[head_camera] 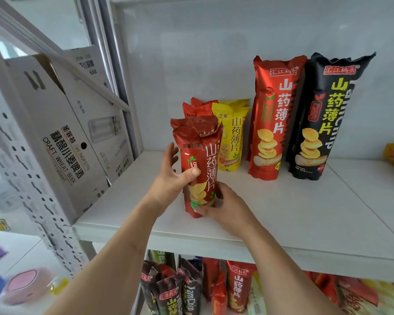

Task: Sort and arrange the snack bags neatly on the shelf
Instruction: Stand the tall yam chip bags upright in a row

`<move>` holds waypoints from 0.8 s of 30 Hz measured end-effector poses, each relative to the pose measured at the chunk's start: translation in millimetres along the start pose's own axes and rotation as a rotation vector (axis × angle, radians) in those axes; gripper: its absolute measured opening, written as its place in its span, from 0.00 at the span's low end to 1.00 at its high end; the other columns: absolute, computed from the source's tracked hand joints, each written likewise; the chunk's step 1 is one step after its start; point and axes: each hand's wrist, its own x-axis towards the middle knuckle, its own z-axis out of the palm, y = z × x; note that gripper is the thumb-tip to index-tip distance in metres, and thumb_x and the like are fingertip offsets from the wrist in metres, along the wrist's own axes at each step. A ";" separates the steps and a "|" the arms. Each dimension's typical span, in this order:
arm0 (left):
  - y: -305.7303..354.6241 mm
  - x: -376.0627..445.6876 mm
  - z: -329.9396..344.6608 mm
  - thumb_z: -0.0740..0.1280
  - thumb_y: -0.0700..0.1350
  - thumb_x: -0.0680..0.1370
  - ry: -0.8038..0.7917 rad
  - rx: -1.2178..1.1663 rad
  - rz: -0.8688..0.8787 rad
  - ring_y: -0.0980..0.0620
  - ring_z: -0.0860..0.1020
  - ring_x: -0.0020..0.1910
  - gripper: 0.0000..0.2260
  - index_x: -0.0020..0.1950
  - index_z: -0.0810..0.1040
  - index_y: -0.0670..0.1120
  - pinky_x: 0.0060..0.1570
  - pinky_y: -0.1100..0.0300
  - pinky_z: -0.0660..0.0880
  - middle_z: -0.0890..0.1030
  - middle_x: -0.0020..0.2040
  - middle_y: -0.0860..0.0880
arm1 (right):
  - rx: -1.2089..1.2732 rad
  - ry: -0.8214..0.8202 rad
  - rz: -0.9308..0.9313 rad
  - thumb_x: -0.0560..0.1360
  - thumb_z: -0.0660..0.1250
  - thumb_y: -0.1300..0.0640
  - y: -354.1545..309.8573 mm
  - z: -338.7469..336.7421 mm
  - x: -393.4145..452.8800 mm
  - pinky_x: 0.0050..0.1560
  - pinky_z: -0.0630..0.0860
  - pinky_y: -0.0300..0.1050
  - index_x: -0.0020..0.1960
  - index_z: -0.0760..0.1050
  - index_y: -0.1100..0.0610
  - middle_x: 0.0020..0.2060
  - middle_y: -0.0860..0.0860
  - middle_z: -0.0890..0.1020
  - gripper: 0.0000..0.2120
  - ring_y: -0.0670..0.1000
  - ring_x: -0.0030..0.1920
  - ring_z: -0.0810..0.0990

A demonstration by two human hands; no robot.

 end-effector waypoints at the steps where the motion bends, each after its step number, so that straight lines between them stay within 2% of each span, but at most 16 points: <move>1: -2.8 -2.5 0.9 0.78 0.71 0.56 0.023 0.024 -0.006 0.53 0.68 0.74 0.57 0.79 0.56 0.57 0.70 0.46 0.71 0.67 0.76 0.53 | -0.005 -0.007 0.000 0.67 0.78 0.44 -1.4 -1.9 -1.9 0.56 0.76 0.40 0.64 0.67 0.39 0.54 0.36 0.77 0.30 0.42 0.56 0.79; 3: -6.3 -7.3 3.6 0.79 0.70 0.57 0.050 0.044 -0.021 0.53 0.69 0.73 0.57 0.79 0.57 0.57 0.69 0.49 0.72 0.69 0.75 0.54 | -0.013 0.020 -0.008 0.69 0.76 0.44 -2.7 -4.1 -4.1 0.57 0.77 0.43 0.68 0.67 0.43 0.54 0.37 0.78 0.31 0.44 0.56 0.80; 4: -6.4 -9.3 5.5 0.79 0.70 0.57 0.054 0.046 -0.025 0.54 0.70 0.73 0.56 0.79 0.57 0.57 0.66 0.55 0.75 0.70 0.74 0.54 | -0.010 0.035 -0.010 0.69 0.75 0.43 -2.6 -3.4 -4.0 0.57 0.78 0.45 0.68 0.66 0.44 0.55 0.38 0.79 0.32 0.45 0.56 0.80; 6: -4.6 -12.5 9.3 0.79 0.67 0.60 0.065 0.059 -0.016 0.56 0.71 0.71 0.53 0.79 0.59 0.55 0.53 0.72 0.76 0.72 0.72 0.54 | -0.007 0.039 -0.015 0.69 0.74 0.42 -2.7 -1.3 -3.5 0.58 0.78 0.48 0.69 0.66 0.43 0.57 0.39 0.79 0.31 0.45 0.57 0.80; 8: -1.2 -14.2 12.3 0.79 0.62 0.64 0.084 0.076 -0.004 0.59 0.73 0.68 0.48 0.78 0.61 0.53 0.45 0.79 0.73 0.73 0.71 0.54 | 0.003 0.044 -0.028 0.67 0.70 0.38 -1.6 1.1 -0.7 0.59 0.78 0.50 0.68 0.66 0.40 0.59 0.39 0.80 0.32 0.45 0.58 0.80; 10: 1.2 -14.3 14.2 0.79 0.57 0.67 0.087 0.071 -0.003 0.61 0.75 0.64 0.41 0.76 0.64 0.54 0.44 0.78 0.74 0.76 0.68 0.54 | -0.002 0.035 -0.050 0.65 0.68 0.36 -0.8 3.6 3.0 0.59 0.78 0.50 0.68 0.66 0.39 0.60 0.39 0.80 0.33 0.44 0.58 0.80; 12: 2.7 -13.1 14.7 0.79 0.55 0.68 0.089 0.049 -0.013 0.60 0.77 0.63 0.38 0.74 0.66 0.55 0.46 0.72 0.78 0.78 0.65 0.55 | 0.005 0.016 -0.053 0.67 0.69 0.37 0.9 5.3 8.9 0.60 0.79 0.50 0.69 0.66 0.39 0.60 0.39 0.79 0.32 0.43 0.59 0.80; 15: 2.0 -9.4 12.6 0.79 0.57 0.67 0.105 0.031 -0.041 0.58 0.78 0.62 0.38 0.73 0.67 0.56 0.54 0.61 0.81 0.79 0.63 0.55 | 0.013 -0.006 -0.061 0.70 0.71 0.42 0.0 6.6 17.1 0.60 0.78 0.48 0.69 0.67 0.39 0.59 0.37 0.80 0.28 0.41 0.58 0.79; 18: -1.1 -4.3 9.0 0.79 0.60 0.65 0.120 0.031 -0.065 0.56 0.78 0.63 0.40 0.73 0.66 0.57 0.58 0.54 0.81 0.79 0.64 0.54 | 0.038 -0.019 -0.063 0.68 0.70 0.39 0.2 11.2 27.5 0.59 0.79 0.48 0.68 0.67 0.38 0.59 0.38 0.79 0.30 0.41 0.58 0.79; 21: -2.9 0.4 5.5 0.78 0.59 0.66 0.118 0.024 -0.077 0.55 0.79 0.61 0.37 0.72 0.67 0.57 0.57 0.55 0.81 0.79 0.63 0.54 | 0.110 -0.021 -0.049 0.64 0.74 0.37 1.3 16.7 39.9 0.59 0.79 0.50 0.67 0.65 0.34 0.63 0.40 0.77 0.34 0.43 0.60 0.79; 24: -6.7 6.2 0.1 0.76 0.57 0.68 0.091 -0.001 -0.076 0.56 0.81 0.57 0.30 0.68 0.71 0.57 0.50 0.62 0.81 0.81 0.61 0.54 | 0.237 -0.059 -0.076 0.62 0.79 0.48 0.9 15.3 49.7 0.55 0.81 0.46 0.60 0.63 0.24 0.60 0.35 0.77 0.37 0.41 0.59 0.80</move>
